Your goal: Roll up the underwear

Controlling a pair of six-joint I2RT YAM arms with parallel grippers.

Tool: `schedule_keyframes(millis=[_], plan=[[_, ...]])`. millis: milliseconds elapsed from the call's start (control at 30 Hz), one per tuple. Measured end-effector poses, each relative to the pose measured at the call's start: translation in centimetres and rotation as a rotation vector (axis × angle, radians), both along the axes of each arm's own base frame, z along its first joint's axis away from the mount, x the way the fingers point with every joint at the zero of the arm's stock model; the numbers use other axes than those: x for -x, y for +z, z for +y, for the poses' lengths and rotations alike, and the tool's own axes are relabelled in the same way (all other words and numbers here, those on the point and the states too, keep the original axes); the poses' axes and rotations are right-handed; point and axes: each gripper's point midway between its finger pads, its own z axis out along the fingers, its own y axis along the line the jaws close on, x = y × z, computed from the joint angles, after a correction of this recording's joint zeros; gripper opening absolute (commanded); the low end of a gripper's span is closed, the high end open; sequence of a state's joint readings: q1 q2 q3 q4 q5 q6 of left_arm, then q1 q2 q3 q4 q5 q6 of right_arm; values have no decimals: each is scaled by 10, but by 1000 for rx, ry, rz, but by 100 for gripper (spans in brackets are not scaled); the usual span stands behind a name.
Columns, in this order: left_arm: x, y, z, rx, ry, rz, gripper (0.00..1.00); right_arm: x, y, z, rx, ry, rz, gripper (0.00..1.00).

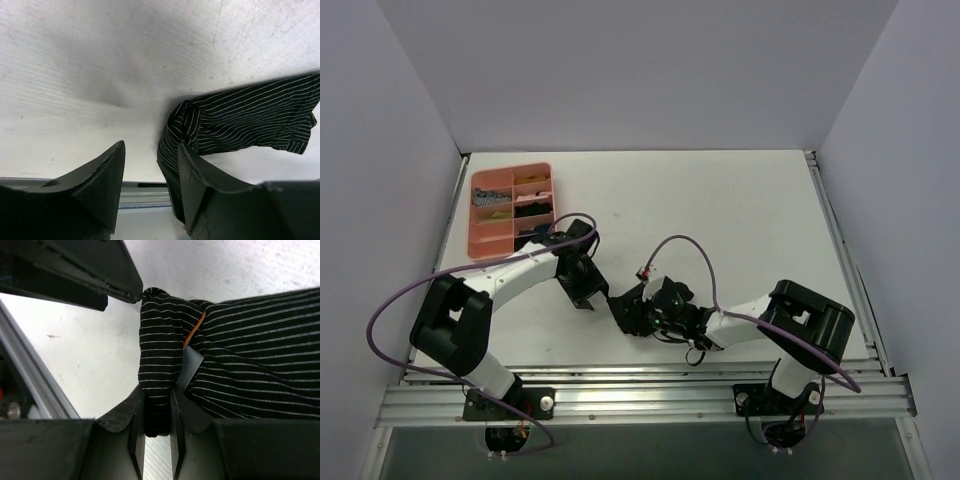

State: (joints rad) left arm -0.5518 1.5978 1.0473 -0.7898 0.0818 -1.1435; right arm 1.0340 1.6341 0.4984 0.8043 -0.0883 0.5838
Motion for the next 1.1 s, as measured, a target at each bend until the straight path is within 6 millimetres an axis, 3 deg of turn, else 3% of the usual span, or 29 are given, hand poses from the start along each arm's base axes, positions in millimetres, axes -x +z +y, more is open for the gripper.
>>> schedule_keyframes(millis=[467, 700, 900, 1100], plan=[[-1, -2, -33, 101, -96, -142, 56, 3, 1, -4, -249, -65, 110, 0], [0, -7, -39, 119, -125, -170, 55, 5, 0, -10, -310, -90, 140, 0], [6, -9, -50, 147, -172, -180, 51, 5, 0, -13, -362, -101, 155, 2], [12, -15, -56, 150, -213, -192, 40, 8, 0, -16, -372, -107, 167, 6]])
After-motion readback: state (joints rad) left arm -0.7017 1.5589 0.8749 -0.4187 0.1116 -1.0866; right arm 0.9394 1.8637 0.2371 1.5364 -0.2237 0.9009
